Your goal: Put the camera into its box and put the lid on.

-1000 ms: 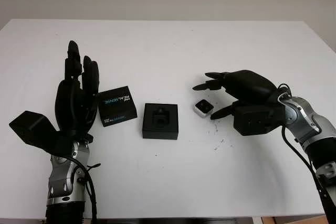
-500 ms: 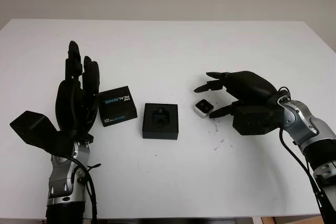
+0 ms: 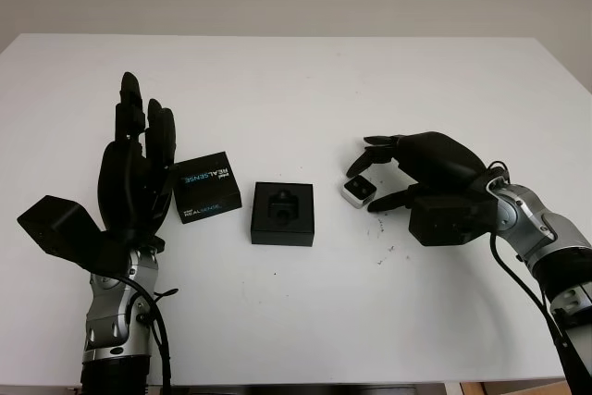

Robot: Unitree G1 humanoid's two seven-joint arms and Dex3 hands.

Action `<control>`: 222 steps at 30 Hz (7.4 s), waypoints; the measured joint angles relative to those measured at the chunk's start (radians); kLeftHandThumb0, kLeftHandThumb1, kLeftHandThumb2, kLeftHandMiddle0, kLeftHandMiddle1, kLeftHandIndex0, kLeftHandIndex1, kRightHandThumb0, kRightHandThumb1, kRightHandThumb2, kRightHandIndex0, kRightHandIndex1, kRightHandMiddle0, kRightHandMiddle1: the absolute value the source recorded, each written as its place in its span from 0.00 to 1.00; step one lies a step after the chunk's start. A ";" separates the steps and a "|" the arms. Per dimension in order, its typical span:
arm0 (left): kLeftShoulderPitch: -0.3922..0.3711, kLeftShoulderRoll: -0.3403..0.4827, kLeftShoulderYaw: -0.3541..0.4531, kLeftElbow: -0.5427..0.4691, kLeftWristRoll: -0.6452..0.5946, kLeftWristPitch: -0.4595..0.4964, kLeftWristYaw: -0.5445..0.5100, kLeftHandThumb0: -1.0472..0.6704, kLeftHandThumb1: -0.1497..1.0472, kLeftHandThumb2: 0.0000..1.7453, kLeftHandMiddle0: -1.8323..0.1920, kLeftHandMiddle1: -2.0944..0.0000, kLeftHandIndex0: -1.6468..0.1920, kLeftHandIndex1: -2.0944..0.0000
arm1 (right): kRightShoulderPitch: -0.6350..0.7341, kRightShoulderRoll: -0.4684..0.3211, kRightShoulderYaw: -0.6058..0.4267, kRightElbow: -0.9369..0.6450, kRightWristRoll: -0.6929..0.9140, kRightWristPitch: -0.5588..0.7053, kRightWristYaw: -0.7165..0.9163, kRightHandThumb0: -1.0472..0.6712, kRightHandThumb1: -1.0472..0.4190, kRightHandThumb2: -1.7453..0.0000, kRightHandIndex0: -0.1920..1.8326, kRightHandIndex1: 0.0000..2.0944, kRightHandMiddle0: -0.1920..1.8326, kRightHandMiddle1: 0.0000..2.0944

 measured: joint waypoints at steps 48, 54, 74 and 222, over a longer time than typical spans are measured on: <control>0.000 -0.016 0.000 -0.001 0.005 0.000 0.009 0.30 1.00 0.24 0.97 0.98 0.98 0.97 | -0.027 0.032 -0.002 0.060 0.068 -0.024 0.051 0.42 0.13 0.97 0.32 0.04 0.38 0.61; 0.001 -0.016 0.000 -0.001 0.007 0.000 0.006 0.30 1.00 0.24 0.97 0.98 0.98 0.98 | -0.013 0.108 -0.106 0.103 0.280 0.070 0.168 0.41 0.11 0.97 0.30 0.03 0.32 0.68; 0.003 -0.019 -0.002 -0.003 0.003 0.000 0.003 0.31 1.00 0.24 0.98 0.98 0.99 0.98 | 0.093 0.238 -0.266 -0.141 0.565 0.326 0.339 0.36 0.09 0.97 0.24 0.01 0.27 0.73; 0.012 -0.063 -0.036 -0.036 0.035 0.019 0.059 0.30 1.00 0.21 0.98 0.98 0.99 0.98 | 0.484 0.514 -0.061 -0.810 0.436 0.862 0.108 0.41 0.03 0.97 0.20 0.03 0.15 0.90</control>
